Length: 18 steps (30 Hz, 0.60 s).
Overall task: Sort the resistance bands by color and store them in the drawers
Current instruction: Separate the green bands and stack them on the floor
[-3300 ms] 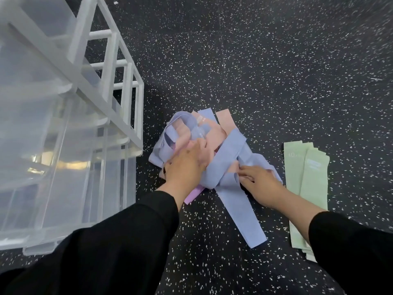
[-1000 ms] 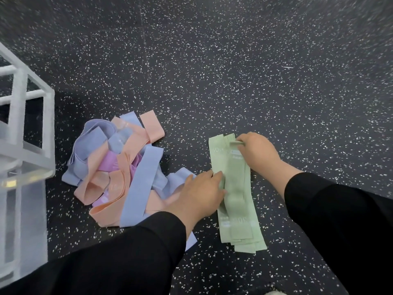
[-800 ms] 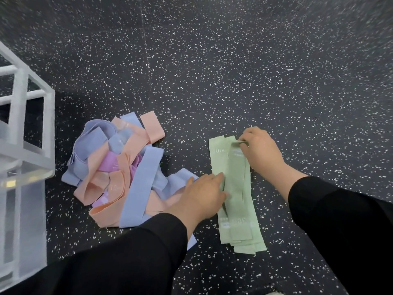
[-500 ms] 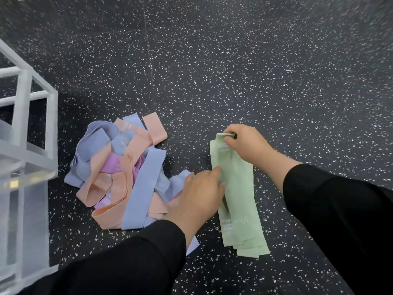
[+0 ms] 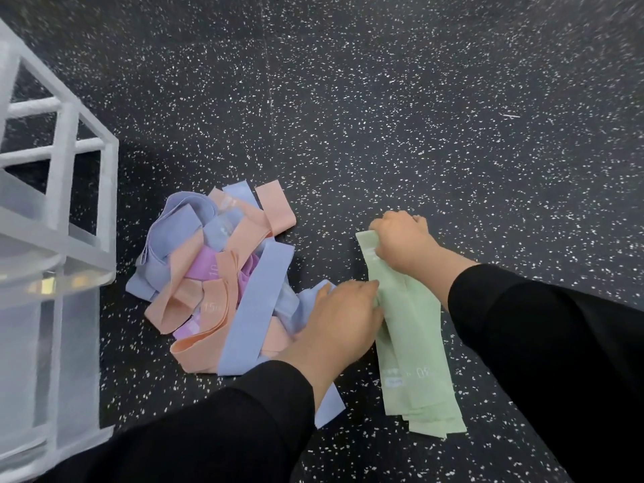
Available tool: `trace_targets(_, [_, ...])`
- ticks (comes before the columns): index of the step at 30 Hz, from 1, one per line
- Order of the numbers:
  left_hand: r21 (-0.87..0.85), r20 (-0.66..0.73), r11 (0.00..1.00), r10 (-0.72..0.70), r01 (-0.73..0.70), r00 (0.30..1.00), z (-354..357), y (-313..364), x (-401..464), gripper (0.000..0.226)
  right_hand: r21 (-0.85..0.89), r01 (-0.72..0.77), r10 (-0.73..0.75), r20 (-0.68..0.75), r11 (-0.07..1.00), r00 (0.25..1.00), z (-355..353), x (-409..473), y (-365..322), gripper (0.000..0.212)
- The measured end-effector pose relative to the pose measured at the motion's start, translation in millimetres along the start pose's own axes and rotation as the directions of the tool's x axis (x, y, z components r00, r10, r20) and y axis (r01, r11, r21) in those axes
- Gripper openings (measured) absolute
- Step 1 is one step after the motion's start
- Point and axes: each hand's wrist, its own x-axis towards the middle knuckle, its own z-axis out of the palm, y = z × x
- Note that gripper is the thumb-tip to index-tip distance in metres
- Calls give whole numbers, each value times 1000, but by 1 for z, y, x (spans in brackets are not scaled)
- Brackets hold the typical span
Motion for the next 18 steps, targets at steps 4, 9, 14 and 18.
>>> trace_targets(4, [-100, -129, 993, -69, 56, 989, -14, 0, 0, 30, 126, 36, -39, 25, 991, 999, -14, -6, 8, 22])
trace_targets(9, [-335, -151, 929, -221, 160, 963, -30, 3, 2, 58, 290, 61, -85, 71, 955, 994, -58, -31, 28, 6])
trace_targets(14, [-565, -93, 818, -194, 109, 977, -53, 30, 0, 64, 343, 134, -151, 25, 930, 988, -111, -66, 34, 10])
trace_targets(18, [-722, -112, 688, -221, 74, 969, -67, 48, -3, 25, 443, 182, -201, -4, 878, 980, -128, -103, 22, 12])
